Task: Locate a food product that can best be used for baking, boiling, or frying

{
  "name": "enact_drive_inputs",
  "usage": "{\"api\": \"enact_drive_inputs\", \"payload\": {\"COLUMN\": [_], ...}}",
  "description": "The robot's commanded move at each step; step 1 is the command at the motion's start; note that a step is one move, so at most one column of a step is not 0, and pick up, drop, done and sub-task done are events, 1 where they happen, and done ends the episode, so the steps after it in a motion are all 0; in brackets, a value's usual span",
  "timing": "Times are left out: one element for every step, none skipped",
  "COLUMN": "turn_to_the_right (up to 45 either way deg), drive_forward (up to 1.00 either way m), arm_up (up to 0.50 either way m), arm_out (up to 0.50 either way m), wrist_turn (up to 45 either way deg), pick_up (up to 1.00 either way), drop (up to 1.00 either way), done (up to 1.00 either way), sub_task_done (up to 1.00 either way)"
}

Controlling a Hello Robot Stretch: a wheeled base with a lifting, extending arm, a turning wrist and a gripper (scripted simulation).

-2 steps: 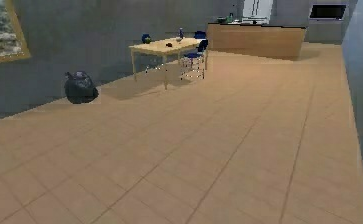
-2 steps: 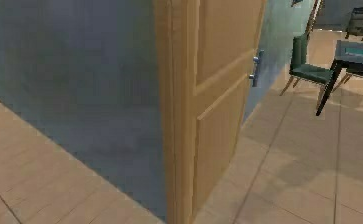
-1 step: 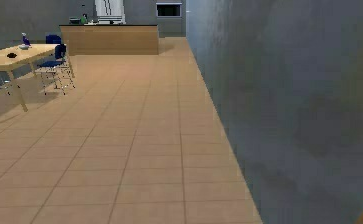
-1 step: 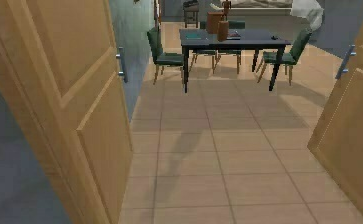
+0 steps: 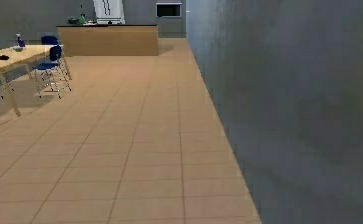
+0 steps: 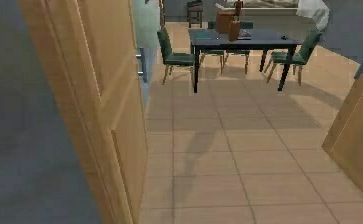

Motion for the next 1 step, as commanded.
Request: {"api": "enact_drive_inputs", "payload": {"turn_to_the_right": [-45.0], "drive_forward": [0.0], "arm_up": [0.0], "arm_out": [0.0], "wrist_turn": [0.0], "pick_up": [0.0], "drop": [0.0], "done": [0.0], "sub_task_done": [0.0]}}
